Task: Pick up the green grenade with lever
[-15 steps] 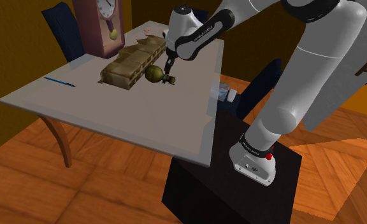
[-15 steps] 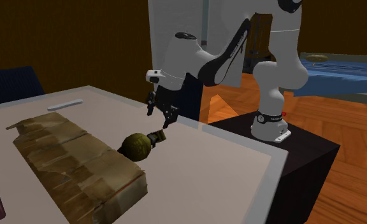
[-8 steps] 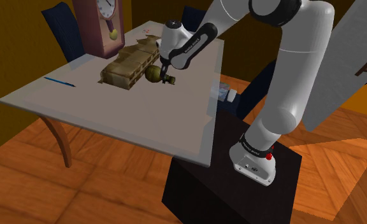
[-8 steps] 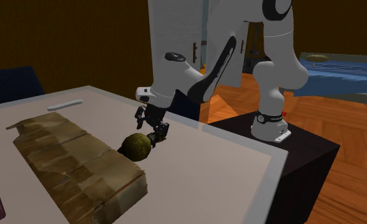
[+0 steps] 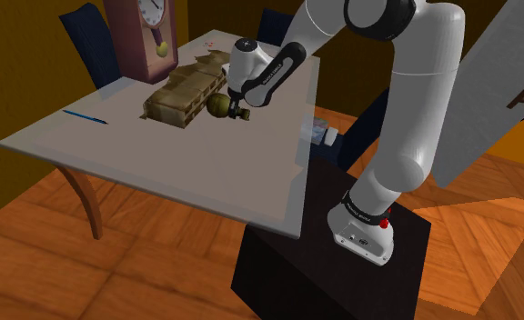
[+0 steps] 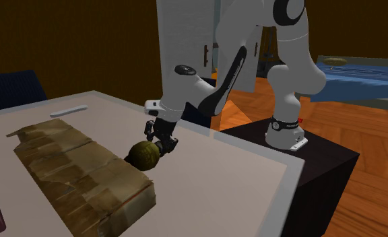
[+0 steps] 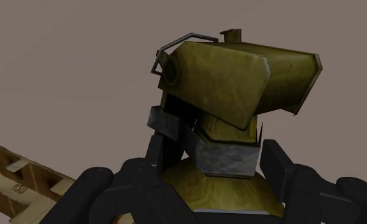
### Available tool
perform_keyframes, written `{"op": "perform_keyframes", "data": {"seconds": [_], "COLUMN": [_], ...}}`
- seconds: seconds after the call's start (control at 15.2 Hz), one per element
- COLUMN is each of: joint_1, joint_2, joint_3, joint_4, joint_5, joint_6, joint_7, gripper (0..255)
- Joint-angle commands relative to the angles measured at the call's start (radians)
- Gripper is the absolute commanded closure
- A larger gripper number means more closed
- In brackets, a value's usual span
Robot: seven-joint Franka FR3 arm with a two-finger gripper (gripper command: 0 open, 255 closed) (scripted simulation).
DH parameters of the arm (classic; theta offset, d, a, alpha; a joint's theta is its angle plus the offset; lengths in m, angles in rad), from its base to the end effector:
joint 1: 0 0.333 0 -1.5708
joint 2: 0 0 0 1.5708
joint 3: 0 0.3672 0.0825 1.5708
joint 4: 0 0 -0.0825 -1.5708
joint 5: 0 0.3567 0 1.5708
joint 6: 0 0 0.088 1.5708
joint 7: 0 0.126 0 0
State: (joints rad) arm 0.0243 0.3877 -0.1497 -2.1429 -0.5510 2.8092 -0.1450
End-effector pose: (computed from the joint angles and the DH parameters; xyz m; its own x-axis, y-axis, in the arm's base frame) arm 0.6001 -0.0488 0.2976 0.8412 0.5278 0.1176 0.4560 -0.8092 0.3705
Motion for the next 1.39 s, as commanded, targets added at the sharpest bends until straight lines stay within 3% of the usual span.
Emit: {"op": "perform_keyframes", "data": {"seconds": [0.0,0.46,1.32], "joint_1": [0.001,0.0,-0.027], "joint_2": [0.003,0.001,-0.137], "joint_3": [0.0,0.0,0.047], "joint_4": [-0.002,-0.002,-0.001], "joint_5": [-0.001,0.0,0.082], "joint_6": [0.001,0.0,-0.136], "joint_7": [0.001,0.001,-0.1], "gripper": [255,255,255]}}
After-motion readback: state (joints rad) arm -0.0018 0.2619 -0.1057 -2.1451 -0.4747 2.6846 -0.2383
